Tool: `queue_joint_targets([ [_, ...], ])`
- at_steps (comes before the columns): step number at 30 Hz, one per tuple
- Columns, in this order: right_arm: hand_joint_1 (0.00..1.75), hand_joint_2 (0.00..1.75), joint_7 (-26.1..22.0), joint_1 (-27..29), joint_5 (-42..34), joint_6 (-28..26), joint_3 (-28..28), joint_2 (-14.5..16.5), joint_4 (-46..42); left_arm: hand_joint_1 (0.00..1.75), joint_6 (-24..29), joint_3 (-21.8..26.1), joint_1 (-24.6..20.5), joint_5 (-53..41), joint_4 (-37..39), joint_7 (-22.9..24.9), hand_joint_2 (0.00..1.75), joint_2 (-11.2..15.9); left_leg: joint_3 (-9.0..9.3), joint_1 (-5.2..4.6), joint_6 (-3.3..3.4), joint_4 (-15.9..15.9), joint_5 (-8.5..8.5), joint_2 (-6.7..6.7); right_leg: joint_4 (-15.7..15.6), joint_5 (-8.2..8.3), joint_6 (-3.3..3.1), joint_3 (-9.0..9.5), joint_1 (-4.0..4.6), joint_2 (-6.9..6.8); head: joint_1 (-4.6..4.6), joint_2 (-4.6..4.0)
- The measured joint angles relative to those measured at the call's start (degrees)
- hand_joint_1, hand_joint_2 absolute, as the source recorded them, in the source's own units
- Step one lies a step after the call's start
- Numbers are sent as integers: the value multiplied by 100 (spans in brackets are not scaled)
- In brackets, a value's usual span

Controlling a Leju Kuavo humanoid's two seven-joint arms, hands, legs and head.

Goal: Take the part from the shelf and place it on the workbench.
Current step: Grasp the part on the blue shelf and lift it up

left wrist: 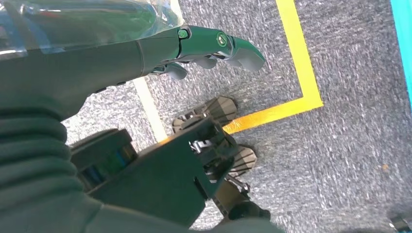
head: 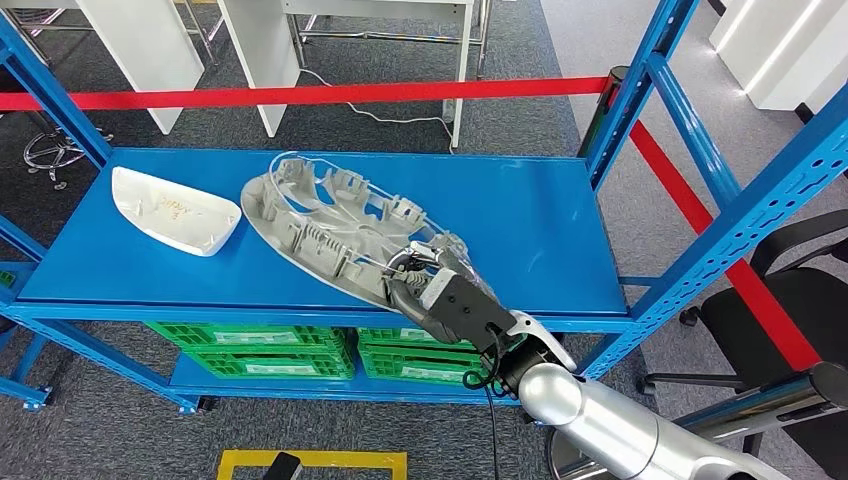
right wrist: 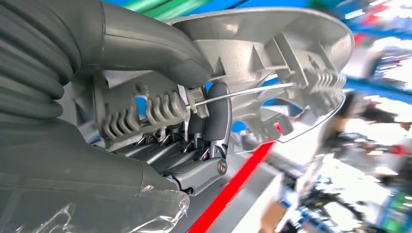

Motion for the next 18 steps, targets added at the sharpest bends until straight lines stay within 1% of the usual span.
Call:
queue_joint_targets([
  [5, 175, 175, -679, 49, -1174, 208, -108, -68, -722, 0, 0, 7, 1, 63, 26, -93, 175, -77, -1, 0, 0, 0, 0, 0, 0, 0, -1, -1, 0, -1, -1, 0],
  [10, 175, 175, -1403, 66, -2565, 723, -271, -128, -1390, 0, 16, 8, 3, 138, 63, -210, 175, -160, -1, 0, 0, -1, 0, -1, 0, -1, -1, -1, 0, -1, -1, 1],
  [14, 175, 175, -1733, 123, -3097, 1065, -395, -143, -1836, 0, 31, 8, 9, 166, 97, -266, 175, -225, -1, 0, 0, -2, -1, -1, -1, -1, -1, -1, 0, -2, -1, 0],
  [18, 175, 175, -1856, 197, -3224, 1209, -451, -152, -2164, 0, 82, 7, 20, 195, 132, -304, 0, -277, 0, 0, 0, -3, -1, -1, -1, -1, -1, 0, 0, -2, 0, 0],
])
